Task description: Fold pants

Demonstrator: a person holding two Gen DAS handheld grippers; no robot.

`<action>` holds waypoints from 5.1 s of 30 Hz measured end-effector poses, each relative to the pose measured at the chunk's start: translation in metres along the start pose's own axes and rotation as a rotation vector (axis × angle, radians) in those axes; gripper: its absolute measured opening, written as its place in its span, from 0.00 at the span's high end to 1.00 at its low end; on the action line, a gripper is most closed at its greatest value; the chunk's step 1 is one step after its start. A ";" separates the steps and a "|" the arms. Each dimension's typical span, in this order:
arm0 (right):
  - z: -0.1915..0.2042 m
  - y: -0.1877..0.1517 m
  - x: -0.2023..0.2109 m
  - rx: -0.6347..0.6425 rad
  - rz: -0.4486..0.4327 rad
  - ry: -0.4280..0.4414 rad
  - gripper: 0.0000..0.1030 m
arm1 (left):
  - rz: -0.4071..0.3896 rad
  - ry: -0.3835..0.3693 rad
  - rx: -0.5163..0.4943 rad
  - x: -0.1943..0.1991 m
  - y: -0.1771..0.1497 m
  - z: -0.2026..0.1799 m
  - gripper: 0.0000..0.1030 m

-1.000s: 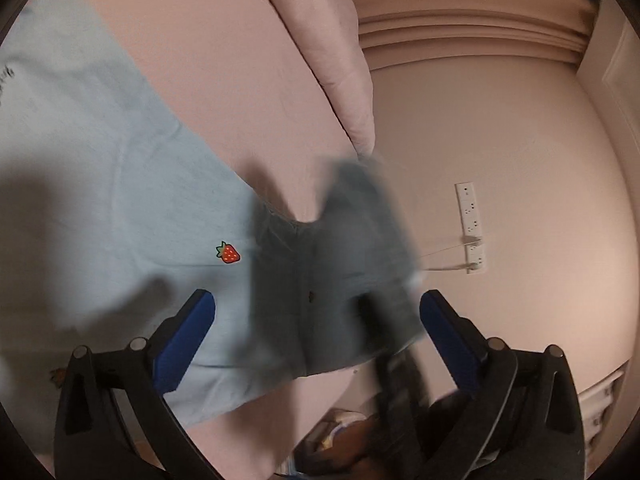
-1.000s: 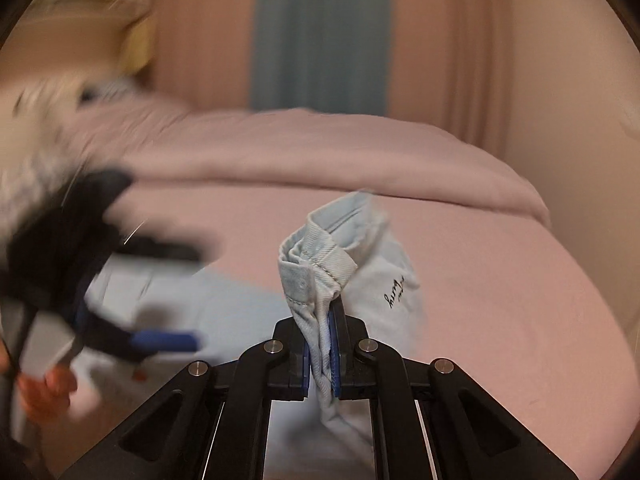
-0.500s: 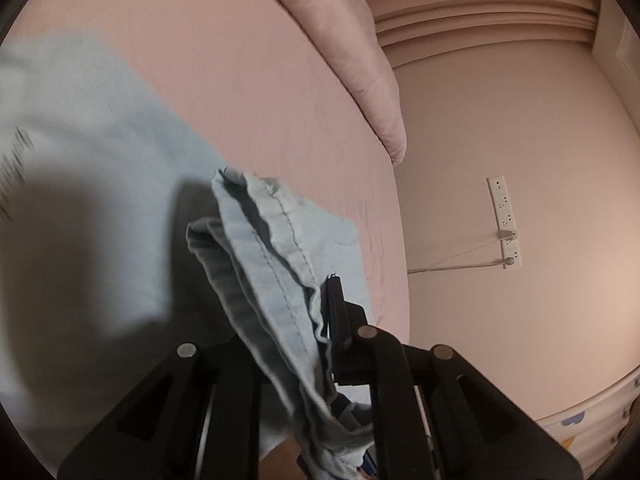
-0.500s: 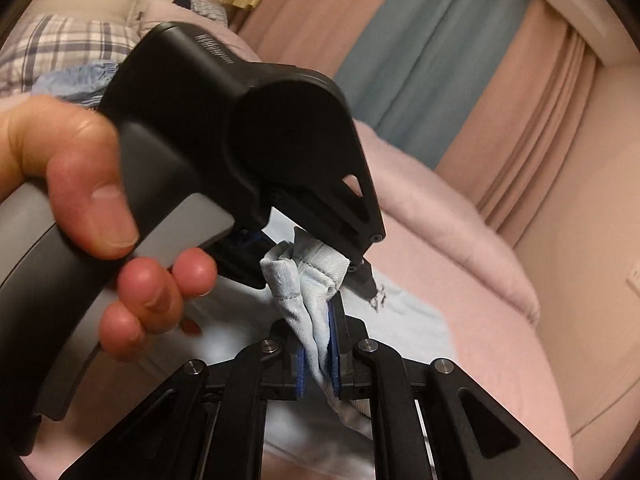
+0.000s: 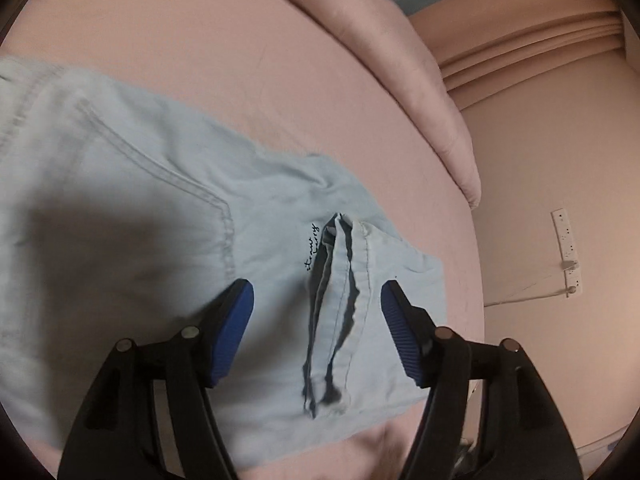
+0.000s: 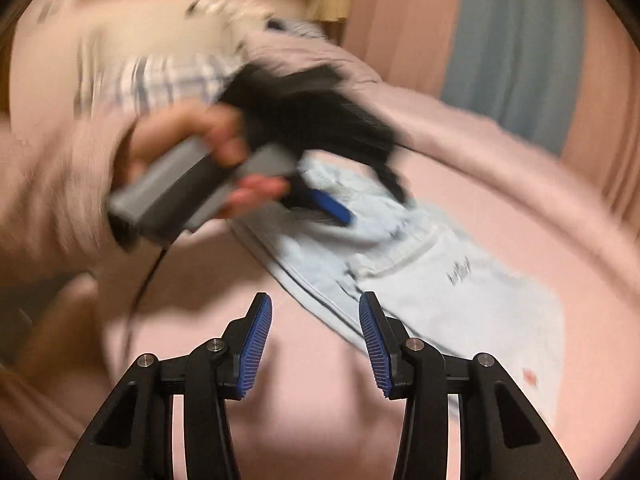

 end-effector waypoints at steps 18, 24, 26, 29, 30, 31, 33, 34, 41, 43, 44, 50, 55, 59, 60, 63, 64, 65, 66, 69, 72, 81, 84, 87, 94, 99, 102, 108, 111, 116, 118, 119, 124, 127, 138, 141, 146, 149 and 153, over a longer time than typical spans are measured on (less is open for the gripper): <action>-0.116 0.016 -0.085 -0.346 0.346 -0.081 0.68 | 0.049 -0.022 -0.052 -0.040 -0.083 0.001 0.91; -0.085 0.053 -0.148 -0.245 0.369 -0.002 0.90 | 0.032 0.007 -0.087 -0.043 -0.093 -0.010 0.91; -0.067 0.059 -0.173 -0.188 0.402 0.015 0.91 | 0.026 -0.004 -0.072 -0.047 -0.089 -0.020 0.91; -0.046 0.072 -0.186 -0.121 0.410 0.042 0.94 | 0.025 -0.026 -0.051 -0.047 -0.088 -0.015 0.91; -0.042 0.075 -0.187 -0.121 0.424 0.044 0.94 | 0.026 -0.030 -0.047 -0.047 -0.088 -0.015 0.91; -0.040 0.074 -0.191 -0.128 0.435 0.050 0.94 | 0.028 -0.031 -0.047 -0.046 -0.087 -0.016 0.91; -0.049 0.083 -0.181 -0.178 0.409 0.086 0.94 | 0.035 -0.028 -0.056 -0.043 -0.089 -0.016 0.91; -0.055 0.084 -0.173 -0.199 0.380 0.106 0.94 | 0.039 -0.029 -0.060 -0.041 -0.091 -0.017 0.88; -0.123 0.060 -0.082 -0.380 0.297 0.046 0.94 | 0.027 -0.021 -0.115 -0.015 -0.093 -0.034 0.39; -0.124 0.047 -0.072 -0.381 0.301 -0.018 0.94 | 0.006 -0.014 -0.140 -0.017 -0.085 -0.041 0.37; -0.132 0.032 -0.059 -0.379 0.318 -0.068 0.94 | 0.002 -0.023 -0.141 -0.021 -0.077 -0.046 0.37; -0.121 -0.026 -0.045 -0.354 0.450 -0.176 0.94 | -0.003 -0.005 -0.174 -0.070 -0.031 -0.064 0.36; -0.093 -0.042 -0.039 -0.287 0.437 -0.197 0.94 | -0.004 0.219 -0.224 -0.106 0.004 -0.049 0.48; -0.093 -0.032 -0.018 -0.272 0.426 -0.156 0.94 | -0.005 0.240 -0.239 -0.094 0.012 -0.048 0.53; -0.094 -0.030 -0.014 -0.273 0.413 -0.153 0.94 | -0.014 0.247 -0.238 -0.088 0.013 -0.049 0.52; -0.099 -0.021 -0.013 -0.315 0.338 -0.142 0.93 | -0.079 0.167 -0.182 -0.041 0.007 -0.041 0.41; -0.099 -0.023 -0.021 -0.326 0.343 -0.126 0.91 | -0.101 0.146 -0.159 -0.026 0.004 -0.038 0.35; -0.094 -0.029 -0.034 -0.321 0.393 -0.106 0.85 | -0.124 0.128 -0.138 -0.009 -0.001 -0.035 0.32; -0.089 -0.035 -0.046 -0.313 0.458 -0.091 0.82 | -0.144 0.115 -0.118 0.008 -0.008 -0.031 0.27; -0.075 -0.030 -0.051 -0.241 0.492 -0.154 0.82 | -0.242 0.091 -0.014 0.064 -0.032 -0.007 0.13; -0.071 -0.012 -0.044 -0.267 0.439 -0.125 0.75 | -0.378 0.086 0.102 0.120 -0.062 0.024 0.10; -0.005 0.033 -0.072 -0.290 0.340 0.039 0.58 | -0.479 0.015 0.337 0.147 -0.081 0.073 0.07; 0.013 0.043 -0.082 -0.284 0.329 0.071 0.58 | -0.472 -0.003 0.330 0.136 -0.076 0.075 0.07; 0.025 0.052 -0.088 -0.271 0.322 0.090 0.57 | -0.473 -0.034 0.326 0.124 -0.060 0.070 0.07; 0.024 0.061 -0.104 -0.299 0.324 0.071 0.57 | -0.489 -0.049 0.372 0.109 -0.036 0.072 0.55; 0.016 0.048 -0.120 -0.357 0.365 0.063 0.57 | -0.529 -0.013 0.413 0.114 -0.048 0.078 0.79; 0.022 0.040 -0.131 -0.338 0.398 0.071 0.57 | -0.536 0.013 0.357 0.116 -0.044 0.063 0.81; 0.030 0.041 -0.142 -0.290 0.412 0.091 0.57 | -0.513 0.103 0.093 0.112 -0.028 -0.006 0.82; 0.021 0.042 -0.145 -0.347 0.432 0.142 0.57 | -0.497 0.135 -0.028 0.103 -0.026 -0.041 0.82; -0.028 0.059 -0.140 -0.691 0.322 0.266 0.57 | -0.481 0.173 -0.143 0.100 -0.030 -0.072 0.82; -0.025 0.064 -0.155 -0.703 0.363 0.308 0.58 | -0.468 0.182 -0.166 0.099 -0.034 -0.075 0.82; -0.014 0.061 -0.174 -0.673 0.452 0.305 0.60 | -0.455 0.189 -0.186 0.095 -0.034 -0.078 0.82; -0.014 0.051 -0.191 -0.746 0.494 0.344 0.68 | -0.383 0.206 -0.299 0.067 -0.037 -0.100 0.82; -0.041 0.037 -0.164 -0.868 0.452 0.369 0.68 | -0.322 0.192 -0.413 0.048 -0.045 -0.124 0.82; -0.137 -0.085 -0.073 -1.552 0.195 0.590 0.25 | -0.043 0.328 -0.778 -0.066 -0.108 -0.155 0.73; -0.146 -0.094 -0.076 -1.627 0.183 0.621 0.24 | 0.022 0.311 -0.806 -0.078 -0.114 -0.152 0.39; -0.148 -0.089 -0.072 -1.624 0.223 0.553 0.19 | 0.075 0.265 -0.797 -0.072 -0.127 -0.146 0.33; -0.131 -0.057 -0.088 -1.463 0.359 0.467 0.19 | 0.035 0.226 -0.739 -0.051 -0.128 -0.142 0.33; -0.117 -0.032 -0.099 -1.280 0.420 0.332 0.62 | -0.031 0.255 -0.653 -0.016 -0.116 -0.121 0.31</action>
Point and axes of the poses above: each gripper's, at about its wrist camera, not at the fingertips, and x roughly against the way its jaws point, z to its left, y to its top, the point moved 2 cm from there along -x, roughly the way its jaws point, and after that the axes turned 10 degrees about -y, right-handed, at the moved point
